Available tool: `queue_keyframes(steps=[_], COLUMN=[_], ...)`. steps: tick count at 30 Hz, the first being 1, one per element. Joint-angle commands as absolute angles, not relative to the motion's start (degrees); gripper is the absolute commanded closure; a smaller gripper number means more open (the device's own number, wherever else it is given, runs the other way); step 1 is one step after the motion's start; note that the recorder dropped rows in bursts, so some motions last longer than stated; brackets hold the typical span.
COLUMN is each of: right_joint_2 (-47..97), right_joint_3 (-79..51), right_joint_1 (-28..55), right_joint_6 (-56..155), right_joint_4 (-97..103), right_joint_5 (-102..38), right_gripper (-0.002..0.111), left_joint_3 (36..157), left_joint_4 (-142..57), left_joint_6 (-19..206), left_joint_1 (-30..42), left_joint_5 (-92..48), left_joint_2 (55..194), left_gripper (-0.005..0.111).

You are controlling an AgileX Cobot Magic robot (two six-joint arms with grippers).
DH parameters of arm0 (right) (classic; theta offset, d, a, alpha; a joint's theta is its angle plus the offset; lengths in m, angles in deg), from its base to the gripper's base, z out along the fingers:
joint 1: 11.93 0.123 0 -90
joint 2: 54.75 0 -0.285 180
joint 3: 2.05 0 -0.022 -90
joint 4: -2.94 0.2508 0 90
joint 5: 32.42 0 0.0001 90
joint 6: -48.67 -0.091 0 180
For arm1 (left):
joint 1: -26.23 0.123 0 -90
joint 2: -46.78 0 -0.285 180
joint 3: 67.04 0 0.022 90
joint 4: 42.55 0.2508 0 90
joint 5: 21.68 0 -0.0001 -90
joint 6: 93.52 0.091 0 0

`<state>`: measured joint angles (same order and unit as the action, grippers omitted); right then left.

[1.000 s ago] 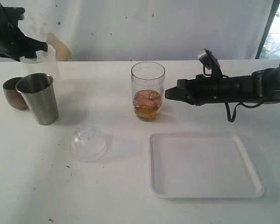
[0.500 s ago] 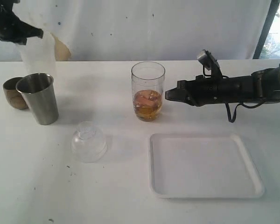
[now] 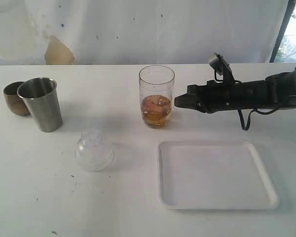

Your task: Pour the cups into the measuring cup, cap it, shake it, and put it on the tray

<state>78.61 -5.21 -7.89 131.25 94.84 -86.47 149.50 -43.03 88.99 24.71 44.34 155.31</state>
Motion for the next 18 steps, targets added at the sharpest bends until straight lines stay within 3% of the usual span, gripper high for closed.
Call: queue_keyframes(steps=[1,7,18], right_joint_2=[78.62,78.62,78.62], right_joint_3=[-5.06,-5.40,-5.40], right_joint_1=[-7.71,-7.71,-7.71], right_joint_6=[130.68,130.67,130.67], right_joint_4=[94.22,93.10,93.45], right_joint_5=[-87.99,-87.99,-87.99], right_gripper=[0.108,0.108,0.108], left_joint_3=[140.52,120.38,86.86], left_joint_4=[-45.99,-50.16,-50.43], left_joint_6=[87.31,86.48,85.00], left_joint_1=[24.86,24.86,24.86], left_joint_5=[48.28,46.96,12.18], left_joint_2=[144.95,134.64,135.74], left_gripper=[0.107,0.107,0.107])
